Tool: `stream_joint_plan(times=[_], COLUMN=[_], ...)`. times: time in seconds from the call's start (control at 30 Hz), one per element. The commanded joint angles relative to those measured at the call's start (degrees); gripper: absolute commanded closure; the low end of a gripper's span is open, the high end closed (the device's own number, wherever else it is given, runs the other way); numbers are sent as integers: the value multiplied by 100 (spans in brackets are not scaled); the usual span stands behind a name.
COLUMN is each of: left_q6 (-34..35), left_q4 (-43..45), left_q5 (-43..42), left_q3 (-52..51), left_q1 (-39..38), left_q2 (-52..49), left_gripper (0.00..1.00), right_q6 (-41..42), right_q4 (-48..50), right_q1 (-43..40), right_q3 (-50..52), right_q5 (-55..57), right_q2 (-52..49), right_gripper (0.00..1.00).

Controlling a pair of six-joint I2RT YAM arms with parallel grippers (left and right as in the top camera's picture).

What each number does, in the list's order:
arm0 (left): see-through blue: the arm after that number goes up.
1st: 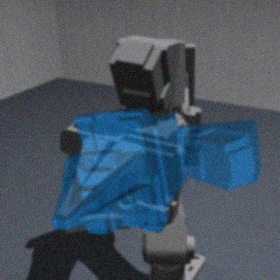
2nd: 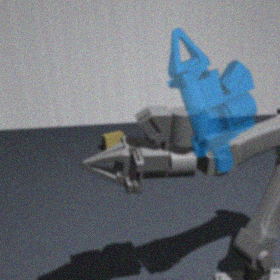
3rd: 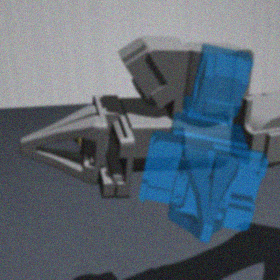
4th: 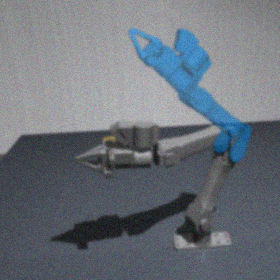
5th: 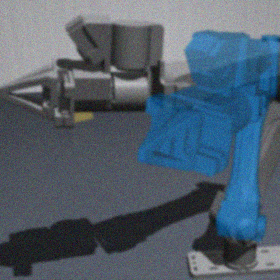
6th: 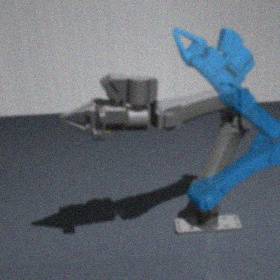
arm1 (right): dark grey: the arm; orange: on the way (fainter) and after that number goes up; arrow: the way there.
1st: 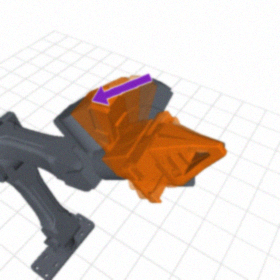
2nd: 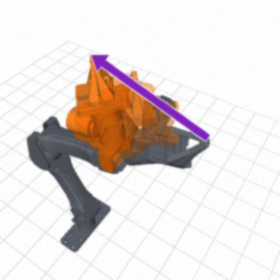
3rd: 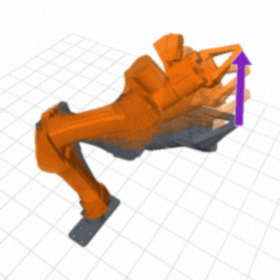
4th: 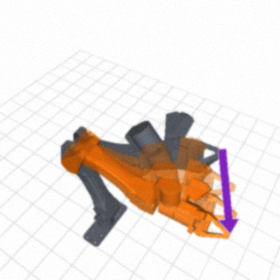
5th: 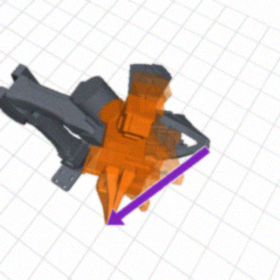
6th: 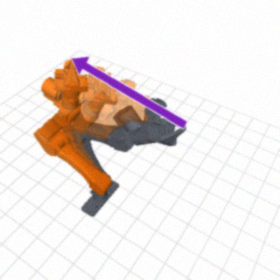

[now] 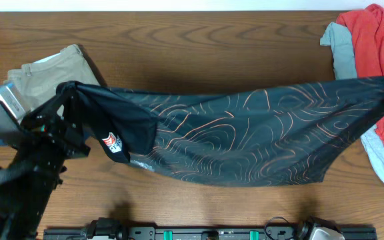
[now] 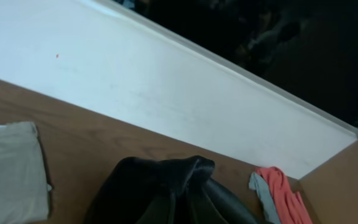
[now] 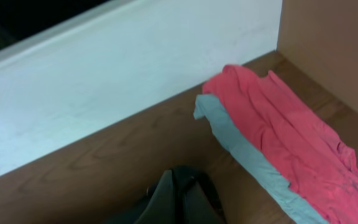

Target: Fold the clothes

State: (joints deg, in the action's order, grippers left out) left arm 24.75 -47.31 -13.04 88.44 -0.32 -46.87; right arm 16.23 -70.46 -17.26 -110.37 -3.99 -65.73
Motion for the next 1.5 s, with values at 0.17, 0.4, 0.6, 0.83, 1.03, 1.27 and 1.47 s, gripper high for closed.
stream_joint_plan(times=[0.17,0.4,0.6,0.83,1.03,1.27,1.47], left_q6=[-35,-402,-17,597,420,-240,-883], left_q4=[304,2170,5121,6378,5219,1029,-1694], left_q5=[-284,-599,-588,-581,-887,-1482,-1484], left_q3=[103,105,131,992,1827,1801,1294], left_q1=[39,42,63,387,621,634,562], left_q2=[-1453,-3368,-4341,-4444,-4430,-4448,-4690], left_gripper=[94,94,94,94,94,94,94], right_q6=[-114,-216,317,732,435,-358,-369], right_q4=[140,1515,3786,4743,3696,1513,136], right_q1=[35,197,179,-26,-313,-293,-297], right_q3=[-57,-57,-61,-868,-1419,-1117,-291], right_q5=[-208,-457,-1021,-894,-448,616,745], right_q2=[-1443,-2889,-3521,-3388,-3359,-3613,-4113], right_gripper=[99,99,99,99,99,99,99])
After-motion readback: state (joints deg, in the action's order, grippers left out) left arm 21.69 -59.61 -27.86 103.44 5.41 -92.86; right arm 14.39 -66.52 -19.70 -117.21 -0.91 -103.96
